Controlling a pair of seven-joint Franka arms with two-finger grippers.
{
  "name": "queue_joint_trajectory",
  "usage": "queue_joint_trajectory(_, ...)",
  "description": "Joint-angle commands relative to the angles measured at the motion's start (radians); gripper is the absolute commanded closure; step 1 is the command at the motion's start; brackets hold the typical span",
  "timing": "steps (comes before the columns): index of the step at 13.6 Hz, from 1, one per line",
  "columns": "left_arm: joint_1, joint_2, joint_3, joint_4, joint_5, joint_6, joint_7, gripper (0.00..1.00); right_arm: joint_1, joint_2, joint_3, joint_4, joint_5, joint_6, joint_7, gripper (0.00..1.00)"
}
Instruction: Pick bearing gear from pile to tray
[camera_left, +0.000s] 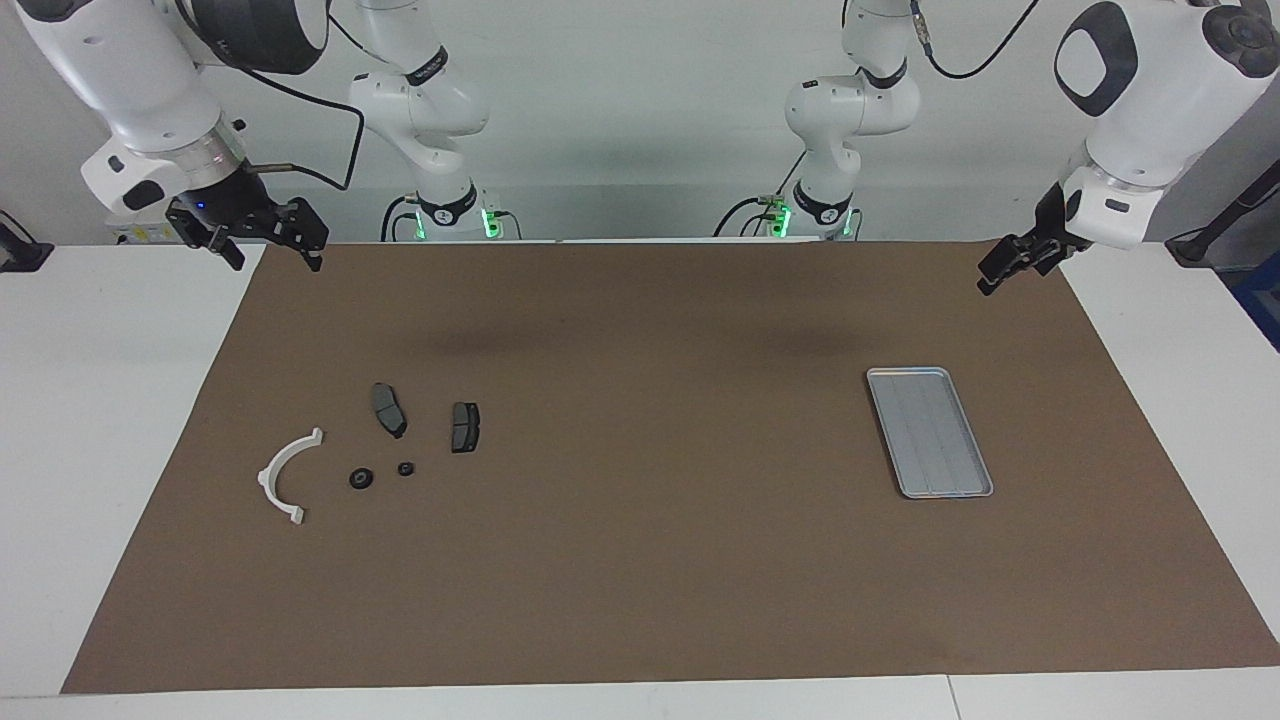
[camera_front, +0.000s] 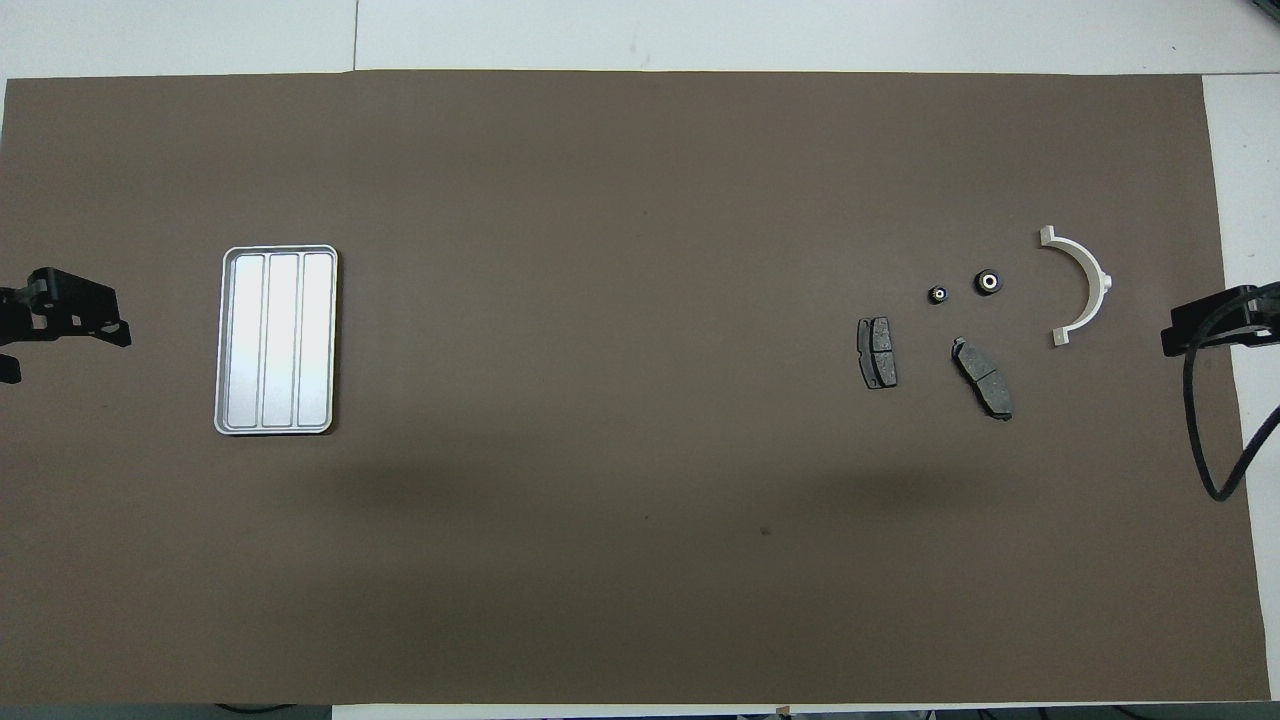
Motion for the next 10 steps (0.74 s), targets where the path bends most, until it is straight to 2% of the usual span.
queue_joint_trajectory(1, 0.0, -0.027, 0.003, -0.03, -0.011, 0.018, 0.005, 0.0, -0.019, -0.027, 0.007, -0.036, -0.004, 0.026, 0.011, 0.0)
queue_joint_trajectory(4, 0.0, -0.027, 0.003, -0.03, -0.011, 0.018, 0.006, 0.0, -0.024, -0.027, 0.009, -0.037, -0.006, 0.026, -0.005, 0.0)
queue_joint_trajectory(6, 0.001, -0.027, 0.003, -0.03, -0.011, 0.018, 0.006, 0.0, -0.024, -0.027, 0.007, -0.037, -0.006, 0.029, -0.124, 0.0)
queue_joint_trajectory(7, 0.001, -0.027, 0.003, -0.03, -0.011, 0.018, 0.006, 0.0, -0.022, -0.027, 0.007, -0.039, -0.006, 0.029, -0.122, 0.11)
queue_joint_trajectory(8, 0.0, -0.027, 0.003, -0.03, -0.011, 0.018, 0.006, 0.0, -0.024, -0.028, 0.007, -0.039, -0.006, 0.026, -0.092, 0.1)
queue_joint_trajectory(9, 0.001, -0.027, 0.003, -0.03, -0.011, 0.018, 0.006, 0.0, -0.024, -0.028, 0.007, -0.04, -0.006, 0.028, -0.088, 0.0)
queue_joint_trajectory(10, 0.0, -0.027, 0.003, -0.03, -0.011, 0.018, 0.006, 0.0, -0.025, -0.028, 0.007, -0.051, -0.006, 0.029, -0.091, 0.0)
